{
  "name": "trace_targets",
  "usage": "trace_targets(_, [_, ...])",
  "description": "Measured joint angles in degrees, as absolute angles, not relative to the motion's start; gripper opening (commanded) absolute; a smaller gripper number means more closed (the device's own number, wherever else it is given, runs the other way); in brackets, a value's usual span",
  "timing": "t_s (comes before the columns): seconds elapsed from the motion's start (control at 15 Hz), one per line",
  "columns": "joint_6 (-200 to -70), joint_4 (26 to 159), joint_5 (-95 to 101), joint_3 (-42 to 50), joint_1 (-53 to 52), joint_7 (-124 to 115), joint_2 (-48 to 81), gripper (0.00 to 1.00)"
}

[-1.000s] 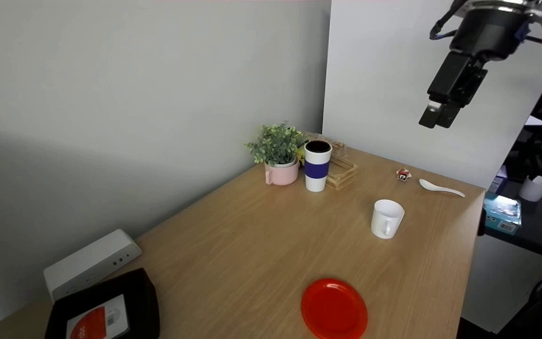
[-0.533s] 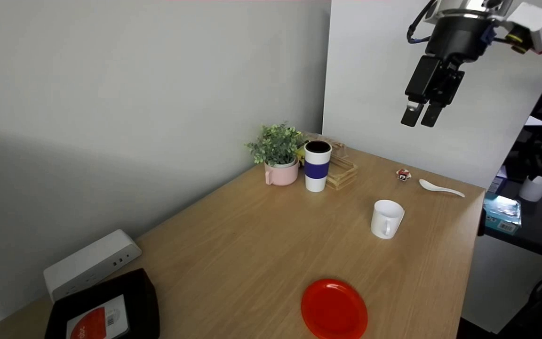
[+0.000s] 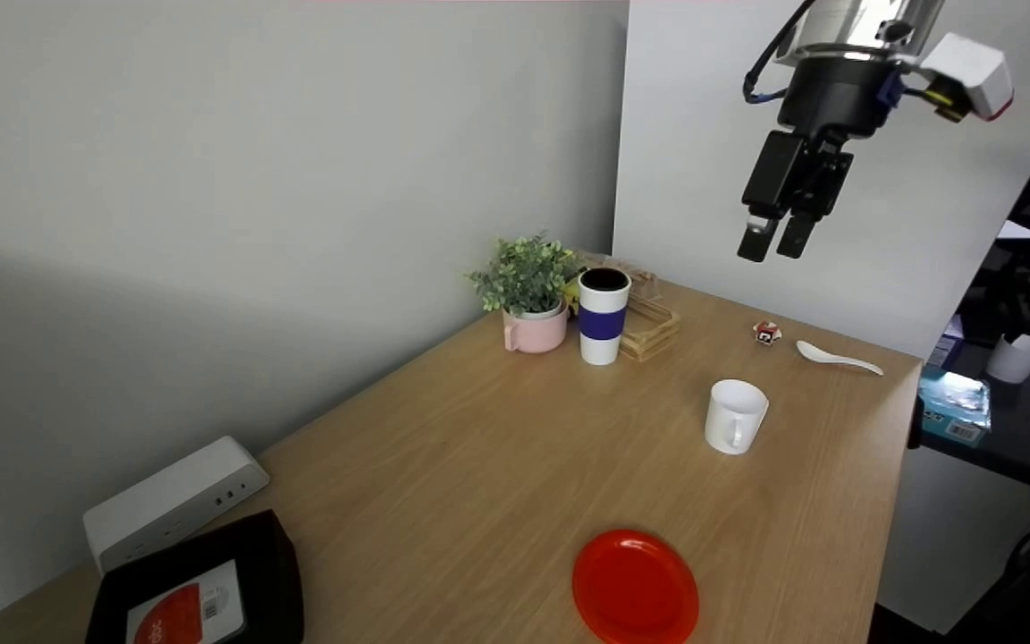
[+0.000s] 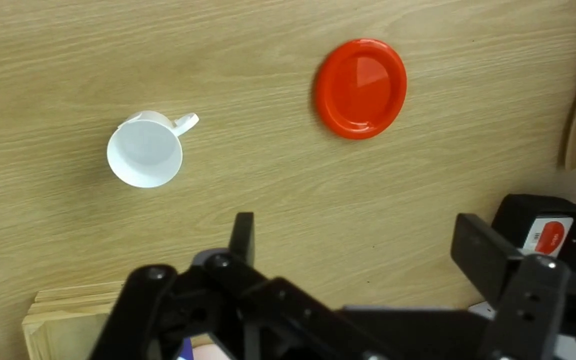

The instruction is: Put the mug on the plate

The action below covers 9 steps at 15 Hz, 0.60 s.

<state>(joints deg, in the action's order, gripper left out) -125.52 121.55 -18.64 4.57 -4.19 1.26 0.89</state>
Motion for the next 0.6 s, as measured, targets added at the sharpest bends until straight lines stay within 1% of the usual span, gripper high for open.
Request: trace_targets(0.6, [-125.4,107.5,-23.0,0.1,-4.0,-1.3,19.5,1.00])
